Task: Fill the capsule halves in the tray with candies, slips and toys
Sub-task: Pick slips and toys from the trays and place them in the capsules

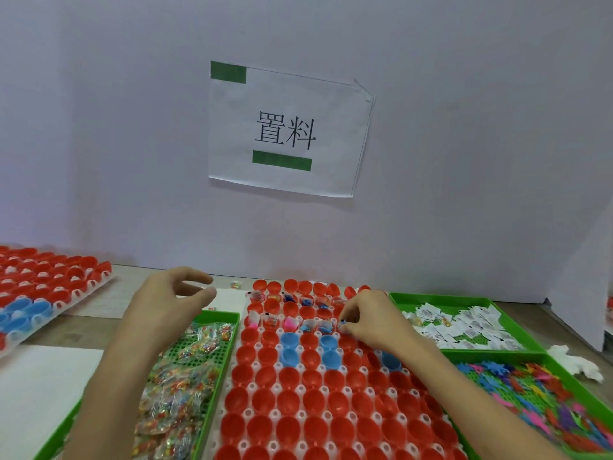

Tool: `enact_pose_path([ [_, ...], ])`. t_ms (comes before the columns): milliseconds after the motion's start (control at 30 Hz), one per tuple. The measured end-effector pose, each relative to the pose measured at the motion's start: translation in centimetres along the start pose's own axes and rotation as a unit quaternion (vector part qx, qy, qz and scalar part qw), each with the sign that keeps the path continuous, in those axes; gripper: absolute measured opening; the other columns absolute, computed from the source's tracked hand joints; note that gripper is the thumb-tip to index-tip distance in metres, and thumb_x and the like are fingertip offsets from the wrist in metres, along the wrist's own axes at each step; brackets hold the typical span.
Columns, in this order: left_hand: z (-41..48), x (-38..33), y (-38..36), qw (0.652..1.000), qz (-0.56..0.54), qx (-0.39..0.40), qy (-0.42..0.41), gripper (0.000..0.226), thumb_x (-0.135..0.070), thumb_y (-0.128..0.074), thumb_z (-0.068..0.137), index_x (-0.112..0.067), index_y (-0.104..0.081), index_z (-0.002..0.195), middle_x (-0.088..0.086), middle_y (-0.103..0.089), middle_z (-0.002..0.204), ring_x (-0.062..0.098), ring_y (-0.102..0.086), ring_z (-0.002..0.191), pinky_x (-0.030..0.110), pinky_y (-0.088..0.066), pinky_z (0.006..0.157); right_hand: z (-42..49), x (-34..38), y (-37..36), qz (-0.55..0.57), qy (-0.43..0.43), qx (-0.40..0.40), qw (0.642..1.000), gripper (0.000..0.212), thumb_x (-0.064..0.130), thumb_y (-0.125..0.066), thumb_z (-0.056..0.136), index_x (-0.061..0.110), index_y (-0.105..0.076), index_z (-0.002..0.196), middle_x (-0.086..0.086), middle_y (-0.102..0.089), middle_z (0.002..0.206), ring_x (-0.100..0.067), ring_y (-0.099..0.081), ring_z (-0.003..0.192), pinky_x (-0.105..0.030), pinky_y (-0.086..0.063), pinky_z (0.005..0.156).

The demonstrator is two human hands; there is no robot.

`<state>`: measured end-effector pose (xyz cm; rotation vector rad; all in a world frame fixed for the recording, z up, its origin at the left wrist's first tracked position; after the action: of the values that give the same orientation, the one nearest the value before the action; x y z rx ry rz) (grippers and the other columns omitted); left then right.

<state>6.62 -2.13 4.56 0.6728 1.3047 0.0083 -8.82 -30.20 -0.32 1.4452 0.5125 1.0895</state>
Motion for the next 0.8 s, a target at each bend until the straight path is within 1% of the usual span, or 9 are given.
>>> enact_pose_path([
  [133, 0.1, -0.2, -0.9, 1.0, 0.001, 0.022, -0.003, 0.006, -0.022, -0.071, 0.092, -0.027, -0.07, 0.096, 0.0, -0.074, 0.093, 0.021, -0.068, 0.087, 0.033, -0.046, 0.067, 0.4, -0.1, -0.3, 0.006, 0.002, 0.03, 1.0, 0.015, 0.023, -0.08, 0.083, 0.023, -0.08, 0.098, 0.009, -0.076, 0.092, 0.002, -0.065, 0.073, -0.013, -0.051, 0.068],
  [267, 0.2, 0.3, -1.0, 0.999, 0.005, 0.035, 0.008, 0.002, -0.026, -0.072, 0.091, -0.027, -0.07, 0.092, -0.001, -0.074, 0.089, 0.019, -0.069, 0.082, 0.03, -0.045, 0.062, 0.2, -0.3, -0.1, 0.035, 0.006, 0.037, 0.999, 0.024, 0.032, -0.085, 0.077, 0.028, -0.077, 0.099, 0.019, -0.067, 0.081, 0.002, -0.064, 0.072, -0.009, -0.046, 0.061],
  [367, 0.5, 1.5, -1.3, 0.998, 0.022, 0.042, 0.028, 0.002, -0.025, -0.071, 0.092, -0.025, -0.07, 0.094, 0.001, -0.073, 0.091, 0.022, -0.068, 0.084, 0.031, -0.045, 0.063, 0.1, -0.5, 0.0, 0.047, 0.003, 0.028, 0.998, 0.016, 0.036, -0.082, 0.08, 0.029, -0.077, 0.094, 0.017, -0.069, 0.082, 0.001, -0.066, 0.074, -0.011, -0.049, 0.064],
  [433, 0.7, 2.6, -1.9, 0.996, 0.046, 0.06, 0.044, 0.004, -0.021, -0.068, 0.094, -0.023, -0.07, 0.097, 0.003, -0.071, 0.095, 0.022, -0.067, 0.085, 0.029, -0.044, 0.061, 0.1, -0.6, 0.2, 0.054, 0.002, 0.02, 0.998, 0.01, 0.033, -0.08, 0.083, 0.029, -0.079, 0.092, 0.017, -0.07, 0.083, 0.003, -0.065, 0.076, -0.009, -0.046, 0.064],
  [533, 0.7, 4.4, -3.3, 0.989, 0.088, 0.096, 0.071, 0.01, -0.013, -0.065, 0.096, -0.02, -0.07, 0.1, 0.006, -0.067, 0.103, 0.021, -0.064, 0.085, 0.027, -0.044, 0.058, 0.0, -0.6, 0.0, 0.051, 0.004, 0.014, 0.999, 0.009, 0.027, -0.079, 0.084, 0.028, -0.08, 0.093, 0.016, -0.073, 0.086, 0.004, -0.064, 0.077, -0.008, -0.045, 0.067],
  [567, 0.7, 4.9, -3.7, 0.987, 0.093, 0.102, 0.081, 0.011, -0.012, -0.065, 0.096, -0.02, -0.069, 0.101, 0.008, -0.066, 0.107, 0.023, -0.064, 0.087, 0.03, -0.048, 0.062, -0.1, -0.5, -0.1, 0.049, 0.005, 0.013, 0.999, 0.009, 0.025, -0.079, 0.084, 0.028, -0.08, 0.093, 0.016, -0.074, 0.087, 0.005, -0.064, 0.077, -0.008, -0.046, 0.068],
  [633, 0.4, 5.6, -4.2, 0.984, 0.102, 0.108, 0.096, 0.012, -0.012, -0.069, 0.093, -0.02, -0.07, 0.103, 0.008, -0.066, 0.11, 0.026, -0.065, 0.096, 0.04, -0.054, 0.082, -0.2, -0.5, -0.2, 0.048, 0.007, 0.009, 0.999, 0.011, 0.024, -0.079, 0.085, 0.027, -0.08, 0.095, 0.014, -0.075, 0.09, 0.005, -0.064, 0.077, -0.01, -0.048, 0.071],
  [667, 0.3, 5.9, -4.4, 0.983, 0.107, 0.111, 0.1, 0.014, -0.011, -0.071, 0.091, -0.019, -0.07, 0.103, 0.008, -0.067, 0.109, 0.026, -0.065, 0.098, 0.044, -0.053, 0.091, -0.2, -0.4, -0.2, 0.047, 0.009, 0.008, 0.999, 0.012, 0.024, -0.079, 0.085, 0.026, -0.08, 0.097, 0.013, -0.075, 0.092, 0.004, -0.064, 0.078, -0.011, -0.049, 0.072],
  [800, 0.2, 6.5, -4.8, 0.98, 0.119, 0.112, 0.115, 0.019, -0.006, -0.076, 0.086, -0.02, -0.071, 0.097, 0.008, -0.069, 0.106, 0.026, -0.065, 0.099, 0.048, -0.051, 0.1, -0.4, -0.1, 0.1, 0.059, 0.023, -0.001, 0.998, 0.017, 0.022, -0.08, 0.084, 0.022, -0.079, 0.101, 0.009, -0.075, 0.095, 0.001, -0.067, 0.08, -0.015, -0.055, 0.075],
])
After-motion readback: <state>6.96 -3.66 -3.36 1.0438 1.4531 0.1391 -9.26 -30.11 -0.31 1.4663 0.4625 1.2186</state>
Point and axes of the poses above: each hand's wrist, its own z-axis towards the middle knuckle, its own y-axis out of the back of the hand, x = y × z, the point moved 10 cm from there along z, towards the middle knuckle
